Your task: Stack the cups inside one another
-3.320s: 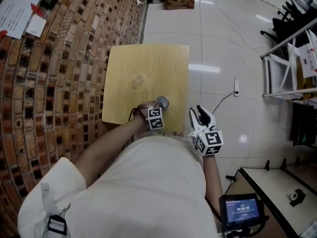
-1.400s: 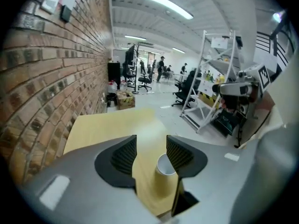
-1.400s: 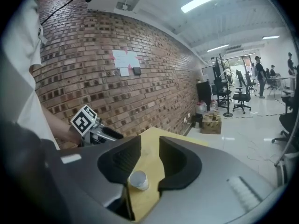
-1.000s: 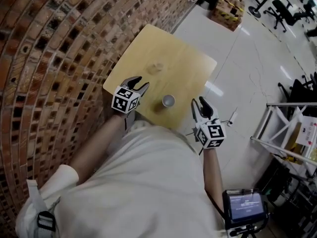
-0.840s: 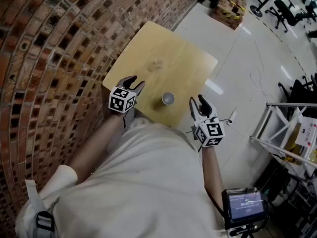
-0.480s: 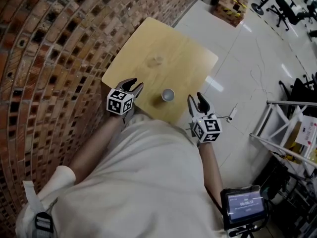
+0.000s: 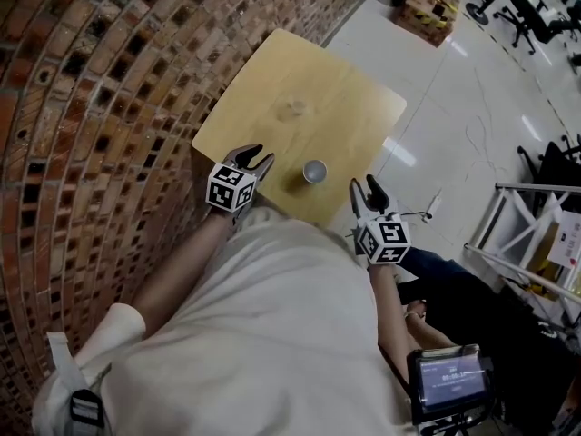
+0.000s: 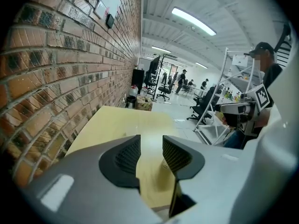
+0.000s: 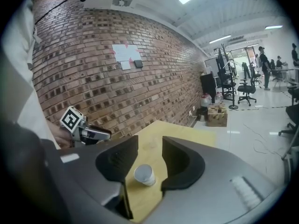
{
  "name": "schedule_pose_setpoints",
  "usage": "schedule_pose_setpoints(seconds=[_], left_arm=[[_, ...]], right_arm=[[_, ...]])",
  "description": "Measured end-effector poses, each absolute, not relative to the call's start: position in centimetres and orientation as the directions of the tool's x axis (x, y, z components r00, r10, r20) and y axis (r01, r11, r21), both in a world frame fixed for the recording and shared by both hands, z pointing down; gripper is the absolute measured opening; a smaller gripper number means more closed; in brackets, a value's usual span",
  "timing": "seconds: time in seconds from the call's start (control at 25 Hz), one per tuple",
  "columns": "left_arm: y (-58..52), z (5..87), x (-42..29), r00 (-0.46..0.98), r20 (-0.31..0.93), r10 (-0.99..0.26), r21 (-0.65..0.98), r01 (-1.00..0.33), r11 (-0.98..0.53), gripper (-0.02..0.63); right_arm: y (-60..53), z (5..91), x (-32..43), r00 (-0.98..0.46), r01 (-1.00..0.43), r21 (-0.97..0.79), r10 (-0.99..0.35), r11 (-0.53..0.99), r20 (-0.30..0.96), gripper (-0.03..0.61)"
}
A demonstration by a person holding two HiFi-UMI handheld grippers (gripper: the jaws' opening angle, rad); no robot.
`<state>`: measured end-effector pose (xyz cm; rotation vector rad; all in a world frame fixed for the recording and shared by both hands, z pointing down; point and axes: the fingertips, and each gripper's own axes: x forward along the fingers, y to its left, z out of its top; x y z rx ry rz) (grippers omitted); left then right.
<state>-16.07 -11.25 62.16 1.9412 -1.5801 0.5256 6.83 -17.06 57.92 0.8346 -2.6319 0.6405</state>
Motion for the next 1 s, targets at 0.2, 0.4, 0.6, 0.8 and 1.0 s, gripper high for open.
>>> schedule_pose_setpoints(seconds=[0.2,0.4,0.6,0.8,1.0], left_arm=[[-10.9,63.1,-16.3,0.203,0.656,-0.727,0.16,-0.979,-0.129,0.141],[-11.2,63.3,-16.0,0.219,0.659,-0.719,0.138,-0.976,-0.171,0.187],[-11.9,63.4,-16.1,0.216,0.663,-0.716,0.125,-0.976,-0.179,0.187],[-12.6,63.7,-16.4,0.192,0.674,-0.713,0.091,-0.98,-0.177,0.193],[-13.5,63.4,-16.3,0.207,0.675,-0.708,0.084,-0.975,-0.205,0.193]], right_arm=[[-16.7,58.4,7.0,-0.777,-0.61,-0.326,-0.466,0.722,0.422,0.152],[-16.6,58.5,7.1,-0.775,-0.615,-0.327,-0.471,0.717,0.422,0.152],[-16.7,58.7,6.8,-0.773,-0.617,-0.33,-0.473,0.715,0.422,0.151],[-16.5,58.8,6.7,-0.775,-0.618,-0.34,-0.476,0.709,0.417,0.15],[-16.4,58.9,6.6,-0.769,-0.627,-0.346,-0.482,0.699,0.42,0.15]])
